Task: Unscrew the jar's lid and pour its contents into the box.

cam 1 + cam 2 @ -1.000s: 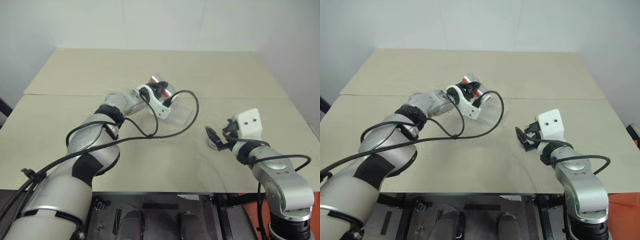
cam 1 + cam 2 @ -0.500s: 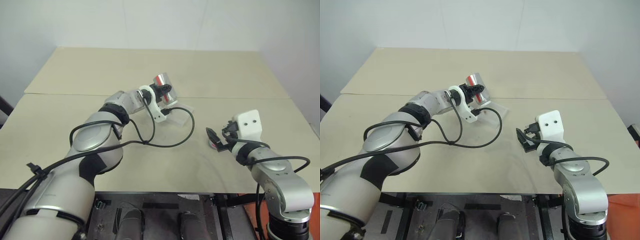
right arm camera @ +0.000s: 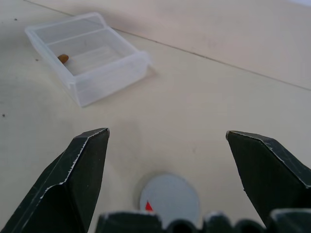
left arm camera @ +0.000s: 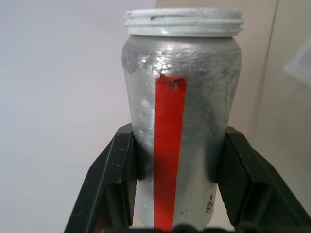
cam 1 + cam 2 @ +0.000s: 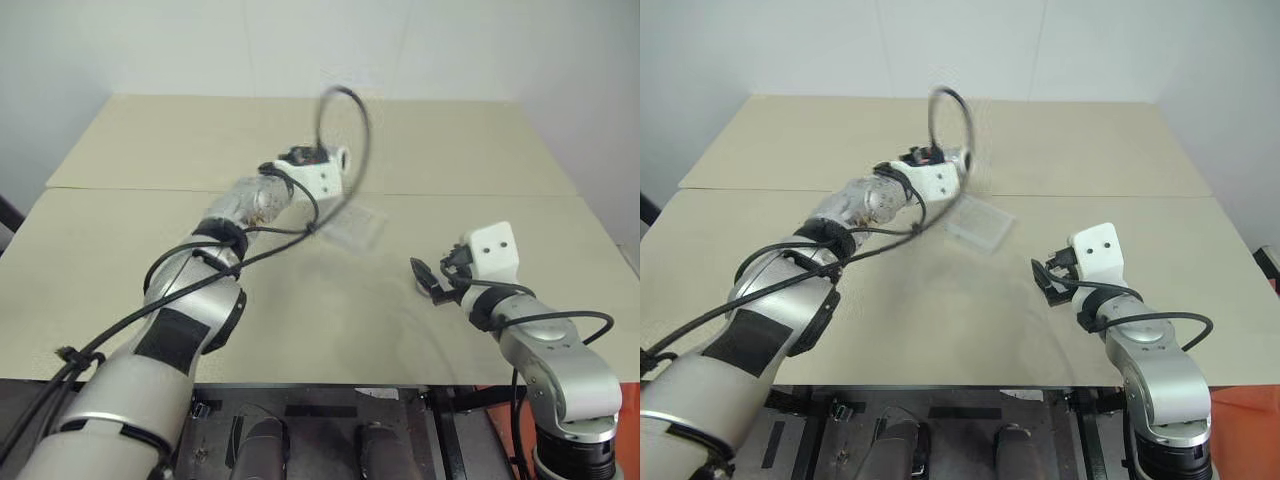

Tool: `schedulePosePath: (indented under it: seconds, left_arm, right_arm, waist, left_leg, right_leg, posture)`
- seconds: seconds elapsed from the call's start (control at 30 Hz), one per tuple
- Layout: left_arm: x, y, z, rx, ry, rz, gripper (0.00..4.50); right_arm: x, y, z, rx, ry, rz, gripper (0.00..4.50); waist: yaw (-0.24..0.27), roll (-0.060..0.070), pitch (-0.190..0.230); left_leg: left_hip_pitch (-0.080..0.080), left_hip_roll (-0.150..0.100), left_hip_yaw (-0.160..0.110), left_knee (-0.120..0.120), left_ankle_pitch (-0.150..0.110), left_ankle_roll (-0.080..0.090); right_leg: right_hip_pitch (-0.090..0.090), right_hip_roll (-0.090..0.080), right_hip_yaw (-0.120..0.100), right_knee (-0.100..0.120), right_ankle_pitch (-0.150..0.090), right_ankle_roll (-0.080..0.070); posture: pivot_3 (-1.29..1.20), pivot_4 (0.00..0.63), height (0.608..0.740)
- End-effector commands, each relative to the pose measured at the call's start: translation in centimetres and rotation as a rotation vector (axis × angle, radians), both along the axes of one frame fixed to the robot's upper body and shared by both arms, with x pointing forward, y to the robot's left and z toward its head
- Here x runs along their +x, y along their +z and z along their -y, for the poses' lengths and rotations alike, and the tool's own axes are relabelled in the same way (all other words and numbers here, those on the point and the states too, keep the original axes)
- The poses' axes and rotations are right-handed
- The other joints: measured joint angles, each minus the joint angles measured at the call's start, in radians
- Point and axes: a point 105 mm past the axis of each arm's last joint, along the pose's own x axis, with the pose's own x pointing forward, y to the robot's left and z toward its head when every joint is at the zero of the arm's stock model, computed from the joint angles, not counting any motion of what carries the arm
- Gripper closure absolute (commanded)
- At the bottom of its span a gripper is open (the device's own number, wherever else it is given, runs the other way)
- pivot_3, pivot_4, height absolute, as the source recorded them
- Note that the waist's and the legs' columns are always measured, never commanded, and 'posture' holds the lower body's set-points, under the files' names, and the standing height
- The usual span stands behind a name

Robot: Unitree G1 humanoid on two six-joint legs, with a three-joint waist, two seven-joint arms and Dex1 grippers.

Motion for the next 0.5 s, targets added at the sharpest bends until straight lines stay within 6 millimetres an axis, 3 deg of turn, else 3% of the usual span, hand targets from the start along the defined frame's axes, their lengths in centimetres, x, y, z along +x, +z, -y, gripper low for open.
schedulePosePath:
  seconds: [0.03, 0.2, 0.33, 0.5]
  left_arm:
    - [0.4, 2.6, -2.8, -0.582, 0.044, -0.109, 2.57]
    - [0.0, 0.2, -5.5, -0.833, 0.066, -0.183, 2.57]
    - [-0.7, -3.3, -7.4, -0.816, 0.191, -0.167, 2.57]
    - [-1.9, -4.8, -9.5, -1.021, 0.271, -0.136, 2.57]
  right_arm:
    - [0.0, 1.0, -0.1, 0.002, 0.003, 0.055, 0.04]
    - [0.2, 1.0, -0.6, -0.015, 0.042, 0.056, 0.04]
    - [0.7, 0.6, -0.7, 0.001, 0.058, 0.037, 0.04]
    - [0.9, 0.3, -1.1, -0.001, 0.087, 0.024, 0.04]
  waist:
    - [-0.006, 0.0, 0.0]
    - [-0.014, 0.001, -0.001]
    - [-0.015, 0.001, -0.001]
    - [-0.013, 0.0, -0.002]
  left_leg:
    - [0.0, 0.0, 0.0, 0.0, 0.0, 0.0]
    - [0.0, 0.0, -0.001, 0.0, 0.0, 0.0]
    - [0.0, 0.0, -0.002, 0.001, 0.0, 0.0]
    - [0.0, 0.0, -0.002, 0.001, 0.0, 0.0]
  right_leg:
    - [0.0, 0.0, 0.0, 0.0, 0.0, 0.0]
    - [0.0, 0.0, 0.0, 0.001, 0.0, 0.0]
    - [0.0, 0.0, 0.0, 0.002, 0.0, 0.0]
    - [0.0, -0.001, 0.0, 0.003, 0.0, 0.0]
  posture:
    - [0.0, 0.15, 0.74]
    - [0.0, 0.15, 0.74]
    - [0.0, 0.15, 0.74]
    - [0.0, 0.15, 0.74]
